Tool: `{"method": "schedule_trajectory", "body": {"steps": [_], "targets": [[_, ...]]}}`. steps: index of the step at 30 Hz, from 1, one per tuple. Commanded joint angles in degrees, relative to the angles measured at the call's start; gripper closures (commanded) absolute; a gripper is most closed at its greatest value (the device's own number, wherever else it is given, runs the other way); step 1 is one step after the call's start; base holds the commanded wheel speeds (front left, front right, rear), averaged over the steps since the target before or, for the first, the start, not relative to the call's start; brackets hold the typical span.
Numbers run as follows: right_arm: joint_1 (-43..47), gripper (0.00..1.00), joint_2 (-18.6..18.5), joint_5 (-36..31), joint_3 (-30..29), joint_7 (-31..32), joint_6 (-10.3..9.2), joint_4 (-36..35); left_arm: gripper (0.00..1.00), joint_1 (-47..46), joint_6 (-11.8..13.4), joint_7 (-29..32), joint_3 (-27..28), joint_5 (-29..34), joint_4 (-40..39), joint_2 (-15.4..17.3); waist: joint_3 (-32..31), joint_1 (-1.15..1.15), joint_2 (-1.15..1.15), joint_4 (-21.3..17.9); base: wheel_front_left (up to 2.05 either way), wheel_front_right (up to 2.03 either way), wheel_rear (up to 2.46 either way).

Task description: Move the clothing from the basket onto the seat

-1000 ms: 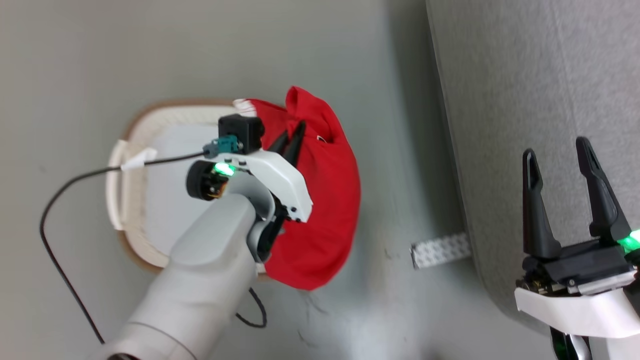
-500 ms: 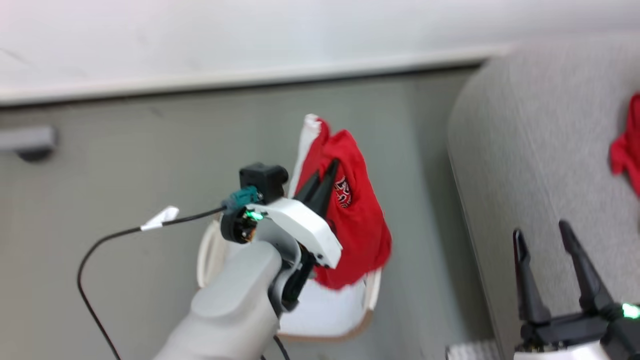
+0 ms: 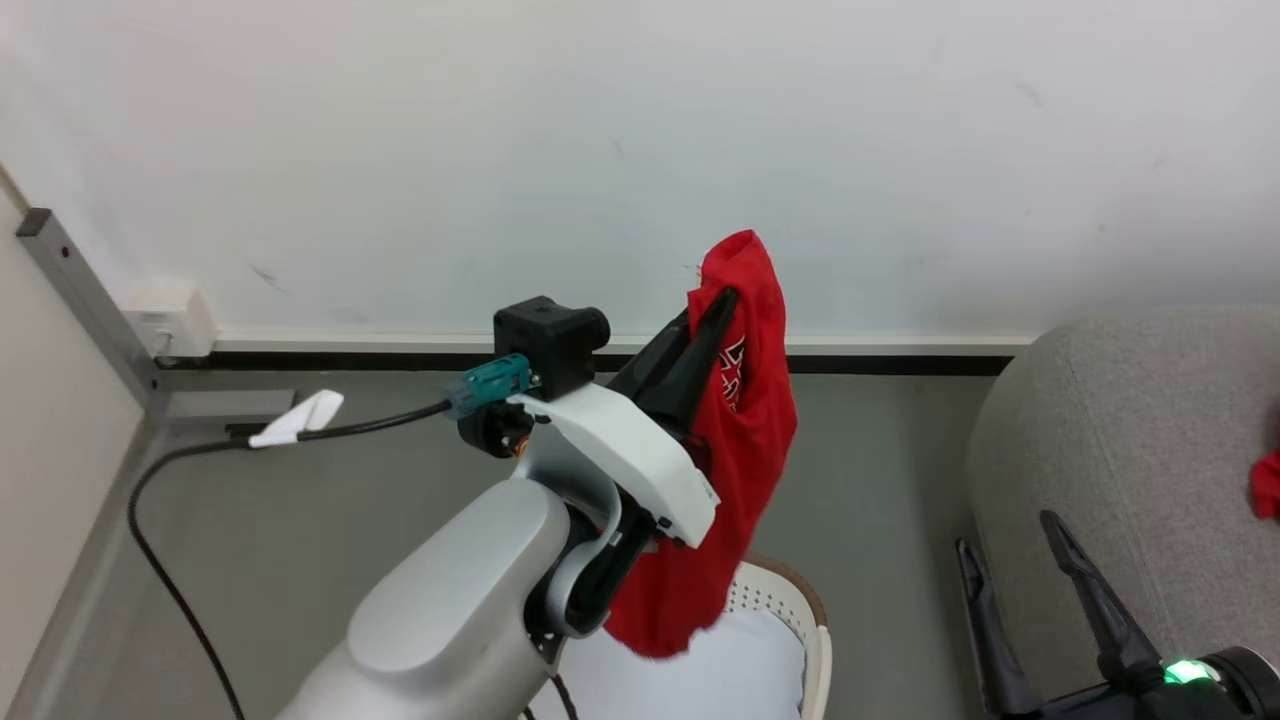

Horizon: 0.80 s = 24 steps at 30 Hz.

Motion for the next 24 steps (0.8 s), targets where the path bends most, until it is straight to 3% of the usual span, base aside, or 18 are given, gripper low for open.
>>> {"method": "schedule_trajectory", "body": {"steps": [1, 6, 14, 18, 24], "targets": [[-1.06, 0.00, -0.94, -0.11, 1.40, 0.04, -0.12, 0.30, 1.00, -0.51, 0.60, 0.80, 0.01, 0.62, -2.58, 0.83, -1.39, 0.03, -0.01, 1.72, 0.00, 0.00, 0.00], [-3.03, 0.00, -4.28, 1.81, 8.97, 0.03, -0.12, 1.68, 1.00, -0.01, 2.05, 3.46, -0.88, 0.63, -9.68, 1.63, -2.32, 0.03, -0.01, 3.35, 0.00, 0.00, 0.00], [-10.82, 0.00, -12.01, 5.26, 19.60, 2.65, -0.12, 5.76, 1.00, 1.27, 2.17, 6.78, -3.44, -0.80, -18.54, 0.28, -3.87, 0.03, -0.01, 4.65, 0.00, 0.00, 0.00], [-15.54, 0.00, -12.19, 5.15, 22.43, 4.90, -0.12, 9.26, 1.00, 1.12, 2.35, 7.37, -4.87, -0.36, -19.15, -0.69, -4.38, 0.03, -0.01, 4.88, 0.00, 0.00, 0.00], [-20.06, 0.00, -9.26, 7.17, 25.72, 3.09, -0.12, 13.20, 1.00, 1.37, 2.22, 7.70, -6.14, -0.75, -17.68, -1.60, -4.54, 0.03, -0.01, 5.27, 0.00, 0.00, 0.00]]}}
